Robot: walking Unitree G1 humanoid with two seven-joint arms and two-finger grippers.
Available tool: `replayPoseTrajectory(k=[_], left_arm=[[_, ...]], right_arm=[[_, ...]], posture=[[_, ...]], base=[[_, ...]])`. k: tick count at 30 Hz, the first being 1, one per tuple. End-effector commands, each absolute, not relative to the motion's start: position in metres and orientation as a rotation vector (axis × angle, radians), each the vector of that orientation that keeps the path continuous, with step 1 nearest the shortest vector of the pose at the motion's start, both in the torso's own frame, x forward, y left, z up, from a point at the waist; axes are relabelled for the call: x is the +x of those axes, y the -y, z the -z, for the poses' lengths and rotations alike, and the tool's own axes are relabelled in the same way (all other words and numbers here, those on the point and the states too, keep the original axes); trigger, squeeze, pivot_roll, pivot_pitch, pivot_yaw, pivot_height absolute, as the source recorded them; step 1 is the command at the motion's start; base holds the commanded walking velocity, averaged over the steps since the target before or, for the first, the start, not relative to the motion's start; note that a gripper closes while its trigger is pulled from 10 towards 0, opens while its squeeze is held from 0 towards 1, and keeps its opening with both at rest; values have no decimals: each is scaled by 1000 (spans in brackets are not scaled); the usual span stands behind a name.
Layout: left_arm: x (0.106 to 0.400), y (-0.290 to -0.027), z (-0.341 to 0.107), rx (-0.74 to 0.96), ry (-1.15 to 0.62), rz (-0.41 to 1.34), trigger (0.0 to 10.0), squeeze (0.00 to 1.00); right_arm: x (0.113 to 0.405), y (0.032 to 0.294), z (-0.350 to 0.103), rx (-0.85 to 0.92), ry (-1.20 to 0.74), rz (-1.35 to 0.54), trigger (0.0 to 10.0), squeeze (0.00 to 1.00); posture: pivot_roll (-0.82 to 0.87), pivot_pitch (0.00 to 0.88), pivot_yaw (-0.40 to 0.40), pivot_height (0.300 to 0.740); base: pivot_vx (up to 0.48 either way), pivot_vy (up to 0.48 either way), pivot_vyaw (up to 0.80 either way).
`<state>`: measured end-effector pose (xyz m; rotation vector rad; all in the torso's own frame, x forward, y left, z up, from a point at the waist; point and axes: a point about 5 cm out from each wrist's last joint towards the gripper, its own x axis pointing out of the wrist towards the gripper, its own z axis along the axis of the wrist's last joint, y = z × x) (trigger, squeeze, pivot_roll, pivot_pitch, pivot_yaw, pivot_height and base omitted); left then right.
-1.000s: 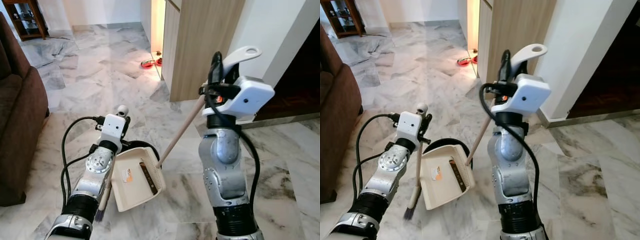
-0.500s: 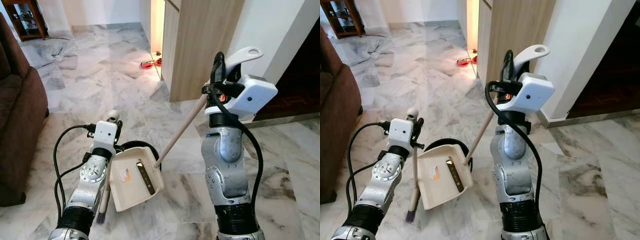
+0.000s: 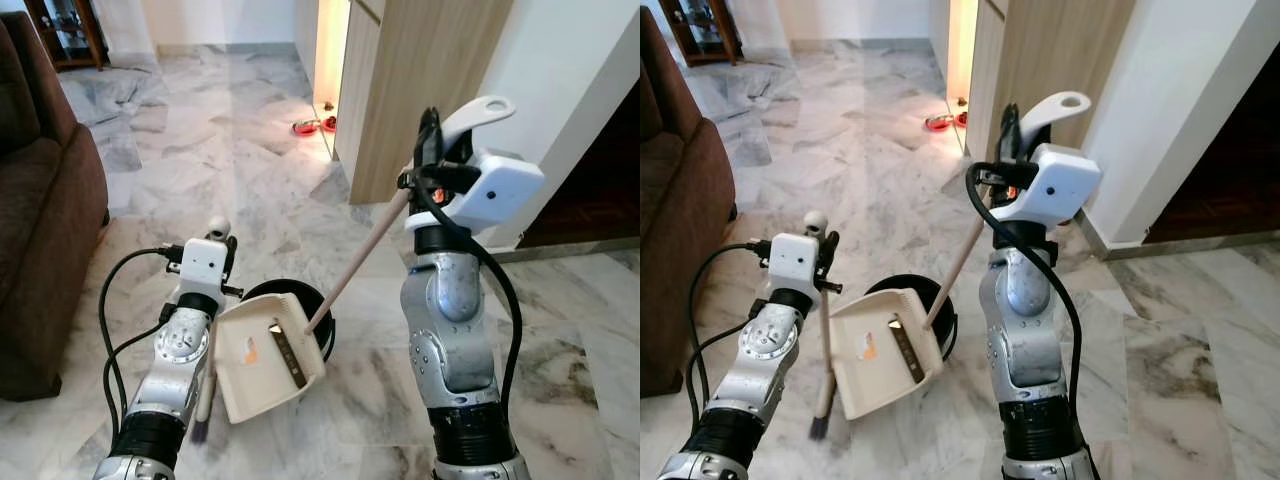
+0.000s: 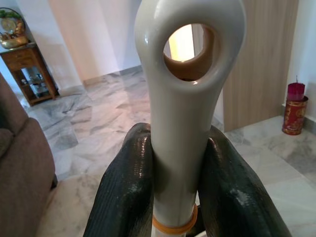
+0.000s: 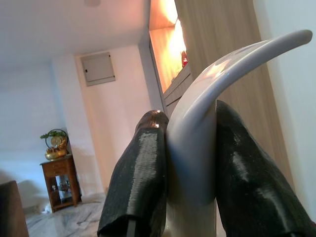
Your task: Sweep floor
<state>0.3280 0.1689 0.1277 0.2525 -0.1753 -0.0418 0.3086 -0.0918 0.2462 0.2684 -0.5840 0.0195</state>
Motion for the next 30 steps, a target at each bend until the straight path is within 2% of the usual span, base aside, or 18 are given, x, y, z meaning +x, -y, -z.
replayPoseTrajectory(k=[1,8,16,28,30], left_arm=[[330,-164,-141,246,233,46,10000,0],[331,-164,-143,247,234,41,10000,0],[331,-165,-143,253,234,34,10000,0],[331,-165,-145,242,237,29,10000,0],[331,-166,-145,232,232,24,10000,0]], right_arm=[[308,91,-256,296,620,-24,10000,0],[309,89,-256,295,613,-32,10000,0],[309,88,-255,295,605,-40,10000,0],[310,86,-255,297,598,-46,10000,0],[310,86,-255,297,596,-49,10000,0]], posture=[[156,43,-42,740],[156,46,-41,740],[157,50,-41,740],[159,53,-41,740],[159,52,-40,740]], base=[[0,0,0],[0,152,0],[0,431,0],[0,0,0],[0,480,0]])
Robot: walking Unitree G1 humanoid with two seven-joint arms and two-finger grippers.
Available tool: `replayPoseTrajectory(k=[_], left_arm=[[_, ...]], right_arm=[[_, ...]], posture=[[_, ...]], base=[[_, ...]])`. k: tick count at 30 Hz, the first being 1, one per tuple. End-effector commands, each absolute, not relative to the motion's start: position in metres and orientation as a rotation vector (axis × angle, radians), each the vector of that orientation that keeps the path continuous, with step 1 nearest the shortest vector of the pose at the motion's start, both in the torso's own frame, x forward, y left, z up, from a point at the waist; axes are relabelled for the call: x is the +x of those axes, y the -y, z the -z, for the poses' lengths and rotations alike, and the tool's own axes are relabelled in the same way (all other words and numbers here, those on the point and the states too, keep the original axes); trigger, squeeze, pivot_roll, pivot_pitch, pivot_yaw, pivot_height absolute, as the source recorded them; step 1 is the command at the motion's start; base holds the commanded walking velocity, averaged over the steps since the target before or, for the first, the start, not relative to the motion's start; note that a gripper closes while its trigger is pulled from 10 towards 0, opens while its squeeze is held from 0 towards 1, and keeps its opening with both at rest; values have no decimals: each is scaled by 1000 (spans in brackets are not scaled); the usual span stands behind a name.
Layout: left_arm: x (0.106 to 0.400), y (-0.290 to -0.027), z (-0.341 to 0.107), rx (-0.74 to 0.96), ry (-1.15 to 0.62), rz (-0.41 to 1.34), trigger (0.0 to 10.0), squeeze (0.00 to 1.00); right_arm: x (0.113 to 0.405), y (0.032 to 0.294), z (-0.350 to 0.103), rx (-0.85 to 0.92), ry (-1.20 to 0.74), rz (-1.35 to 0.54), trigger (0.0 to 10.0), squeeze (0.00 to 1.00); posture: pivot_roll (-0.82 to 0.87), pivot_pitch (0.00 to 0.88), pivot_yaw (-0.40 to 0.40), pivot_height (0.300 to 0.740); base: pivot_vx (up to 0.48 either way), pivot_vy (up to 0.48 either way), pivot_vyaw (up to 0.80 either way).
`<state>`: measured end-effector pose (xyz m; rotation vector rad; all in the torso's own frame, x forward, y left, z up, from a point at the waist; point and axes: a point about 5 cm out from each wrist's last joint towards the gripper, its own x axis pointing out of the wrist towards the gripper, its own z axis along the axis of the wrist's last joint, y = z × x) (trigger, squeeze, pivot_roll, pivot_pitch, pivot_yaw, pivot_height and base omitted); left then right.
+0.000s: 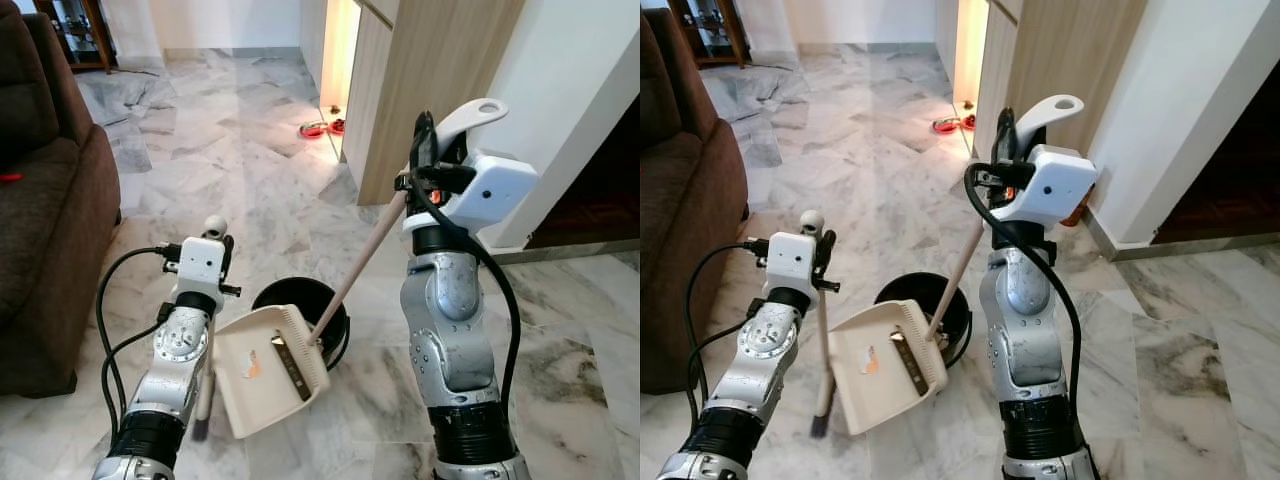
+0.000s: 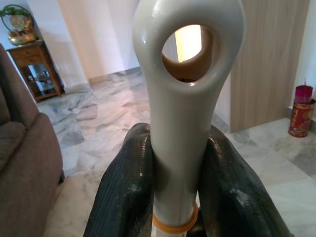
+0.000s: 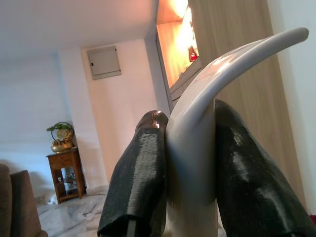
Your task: Sweep floor
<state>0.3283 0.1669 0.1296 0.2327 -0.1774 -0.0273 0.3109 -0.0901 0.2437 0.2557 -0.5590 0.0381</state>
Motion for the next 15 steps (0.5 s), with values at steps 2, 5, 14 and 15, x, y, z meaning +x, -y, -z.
replayPoseTrajectory(k=[2,5,14,15], left_arm=[[331,-166,-145,241,231,26,10000,0],[331,-166,-145,246,230,24,10000,0],[331,-163,-145,266,231,46,10000,0],[331,-162,-145,267,231,51,10000,0]], right_arm=[[310,86,-255,298,595,-49,10000,0],[310,86,-255,299,595,-49,10000,0],[311,85,-255,298,589,-53,10000,0],[311,85,-254,298,589,-53,10000,0]], posture=[[160,53,-40,740],[158,54,-40,740],[160,49,-39,740],[160,48,-38,740]], base=[[0,480,0],[0,480,0],[0,215,0],[0,0,0]])
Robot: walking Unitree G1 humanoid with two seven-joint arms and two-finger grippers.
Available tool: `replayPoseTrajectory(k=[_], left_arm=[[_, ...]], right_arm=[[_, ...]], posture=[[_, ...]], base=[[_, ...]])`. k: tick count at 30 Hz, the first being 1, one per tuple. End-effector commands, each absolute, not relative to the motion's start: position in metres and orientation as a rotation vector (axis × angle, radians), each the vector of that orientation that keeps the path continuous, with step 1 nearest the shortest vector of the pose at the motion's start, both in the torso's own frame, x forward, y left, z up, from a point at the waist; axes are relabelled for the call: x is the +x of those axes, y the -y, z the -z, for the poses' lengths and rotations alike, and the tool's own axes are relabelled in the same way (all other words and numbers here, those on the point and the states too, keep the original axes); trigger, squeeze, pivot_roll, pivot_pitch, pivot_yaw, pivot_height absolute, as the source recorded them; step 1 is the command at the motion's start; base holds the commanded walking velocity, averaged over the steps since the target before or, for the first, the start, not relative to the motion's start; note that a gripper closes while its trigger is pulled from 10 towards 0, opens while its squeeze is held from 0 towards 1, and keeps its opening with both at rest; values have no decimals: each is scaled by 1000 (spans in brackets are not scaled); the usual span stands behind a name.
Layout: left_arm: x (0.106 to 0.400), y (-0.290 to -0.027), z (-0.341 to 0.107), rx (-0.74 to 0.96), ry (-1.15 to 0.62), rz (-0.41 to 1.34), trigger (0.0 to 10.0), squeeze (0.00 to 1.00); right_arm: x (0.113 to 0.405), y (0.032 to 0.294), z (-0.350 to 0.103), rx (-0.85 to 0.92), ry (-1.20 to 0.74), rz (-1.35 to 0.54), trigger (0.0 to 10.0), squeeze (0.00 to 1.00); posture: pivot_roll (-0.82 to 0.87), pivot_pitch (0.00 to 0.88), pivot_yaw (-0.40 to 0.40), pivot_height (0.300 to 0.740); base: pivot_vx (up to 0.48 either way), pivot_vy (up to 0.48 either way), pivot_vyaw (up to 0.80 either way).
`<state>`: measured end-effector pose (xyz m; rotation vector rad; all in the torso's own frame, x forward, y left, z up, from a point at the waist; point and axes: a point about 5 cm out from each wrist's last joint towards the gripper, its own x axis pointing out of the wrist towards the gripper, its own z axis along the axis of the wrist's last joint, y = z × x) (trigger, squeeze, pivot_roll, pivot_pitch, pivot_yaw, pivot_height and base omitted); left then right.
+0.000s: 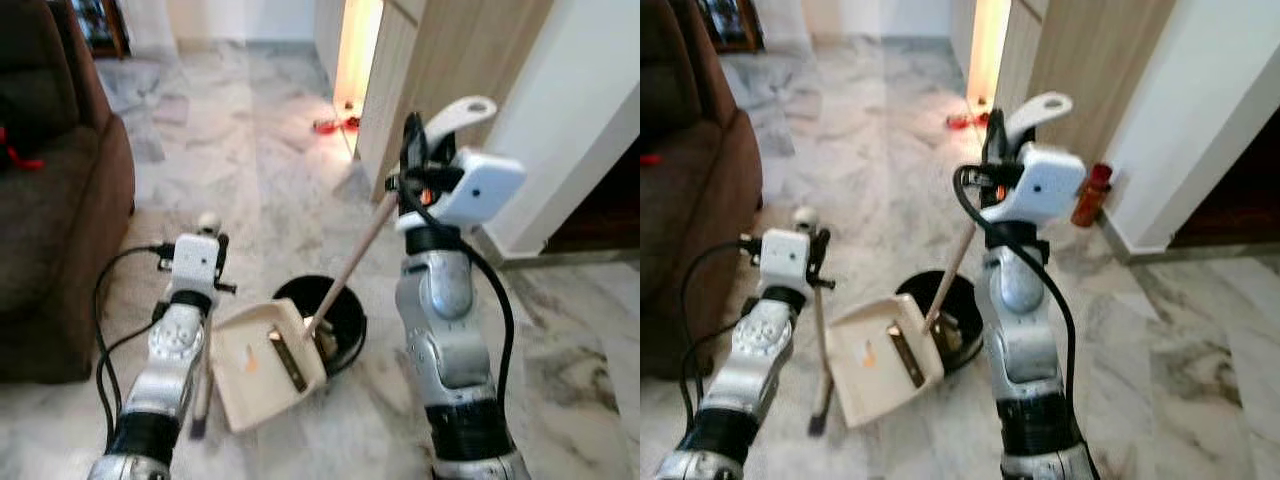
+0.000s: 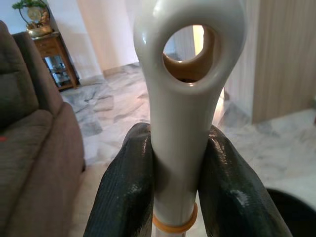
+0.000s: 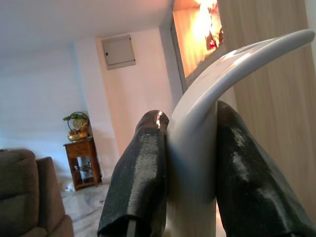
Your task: Sweep floor
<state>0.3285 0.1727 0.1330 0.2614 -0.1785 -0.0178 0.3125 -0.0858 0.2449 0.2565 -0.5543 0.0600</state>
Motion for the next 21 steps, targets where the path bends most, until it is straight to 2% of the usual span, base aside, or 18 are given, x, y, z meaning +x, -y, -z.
replayPoseTrajectory(k=[1,21], left_arm=[[330,-161,-145,261,234,57,10000,0],[331,-162,-150,238,249,43,10000,0]], right_arm=[[311,85,-254,298,588,-53,10000,0],[312,84,-257,308,594,-65,10000,0]], posture=[[159,45,-38,740],[162,50,-43,740]], base=[[0,0,0],[0,0,0]])
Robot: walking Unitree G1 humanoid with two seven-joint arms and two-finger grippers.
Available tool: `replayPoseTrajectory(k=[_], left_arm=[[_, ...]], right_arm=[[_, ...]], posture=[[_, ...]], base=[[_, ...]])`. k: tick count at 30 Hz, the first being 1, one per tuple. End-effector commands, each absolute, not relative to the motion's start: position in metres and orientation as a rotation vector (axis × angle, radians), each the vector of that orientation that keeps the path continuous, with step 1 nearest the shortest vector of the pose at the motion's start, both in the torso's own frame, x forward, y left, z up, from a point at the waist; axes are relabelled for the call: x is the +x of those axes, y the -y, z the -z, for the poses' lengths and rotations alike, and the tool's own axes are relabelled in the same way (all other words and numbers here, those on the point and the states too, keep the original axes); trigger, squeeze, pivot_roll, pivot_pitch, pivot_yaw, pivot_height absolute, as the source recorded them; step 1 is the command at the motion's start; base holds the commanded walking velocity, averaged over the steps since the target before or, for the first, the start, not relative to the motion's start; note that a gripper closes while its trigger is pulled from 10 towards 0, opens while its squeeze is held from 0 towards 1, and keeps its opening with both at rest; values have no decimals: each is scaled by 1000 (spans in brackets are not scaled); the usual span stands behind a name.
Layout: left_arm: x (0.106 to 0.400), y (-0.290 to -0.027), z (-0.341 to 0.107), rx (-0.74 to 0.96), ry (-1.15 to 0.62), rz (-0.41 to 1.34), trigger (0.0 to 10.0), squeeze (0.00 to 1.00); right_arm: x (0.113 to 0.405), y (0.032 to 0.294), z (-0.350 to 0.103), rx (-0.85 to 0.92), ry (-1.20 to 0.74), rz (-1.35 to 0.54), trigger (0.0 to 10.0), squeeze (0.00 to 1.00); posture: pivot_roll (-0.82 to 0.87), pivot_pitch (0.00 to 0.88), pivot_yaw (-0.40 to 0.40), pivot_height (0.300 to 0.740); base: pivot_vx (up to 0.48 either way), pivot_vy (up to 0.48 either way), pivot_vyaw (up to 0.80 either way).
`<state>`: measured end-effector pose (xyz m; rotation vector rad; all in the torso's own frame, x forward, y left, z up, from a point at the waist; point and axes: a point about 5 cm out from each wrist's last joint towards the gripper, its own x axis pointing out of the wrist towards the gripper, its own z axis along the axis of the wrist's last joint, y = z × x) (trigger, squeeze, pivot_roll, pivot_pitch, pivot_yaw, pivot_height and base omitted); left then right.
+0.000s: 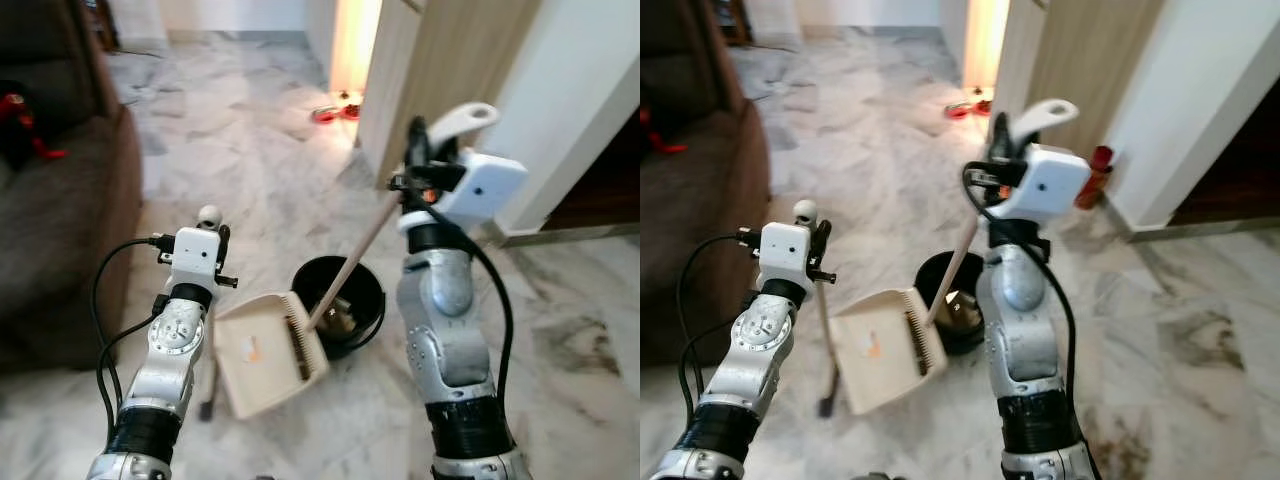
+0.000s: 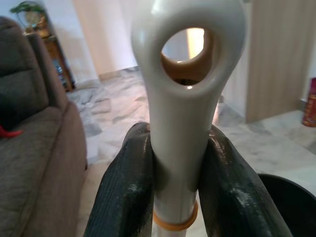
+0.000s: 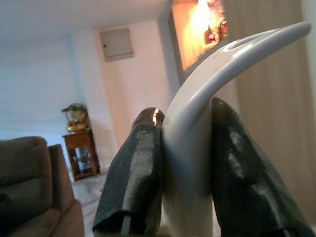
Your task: Sweep floor
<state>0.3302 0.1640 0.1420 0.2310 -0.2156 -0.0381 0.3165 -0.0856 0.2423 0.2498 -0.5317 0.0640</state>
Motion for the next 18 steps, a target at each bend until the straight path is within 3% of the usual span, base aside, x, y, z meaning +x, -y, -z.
replayPoseTrajectory(k=[1,18], left_arm=[[331,-162,-150,238,249,42,10000,0],[331,-164,-151,241,253,29,10000,0]], right_arm=[[313,84,-257,308,594,-65,10000,0],[312,80,-259,306,600,-88,10000,0]], posture=[[162,50,-43,740],[166,50,-44,740]], base=[[0,0,0],[270,0,0]])
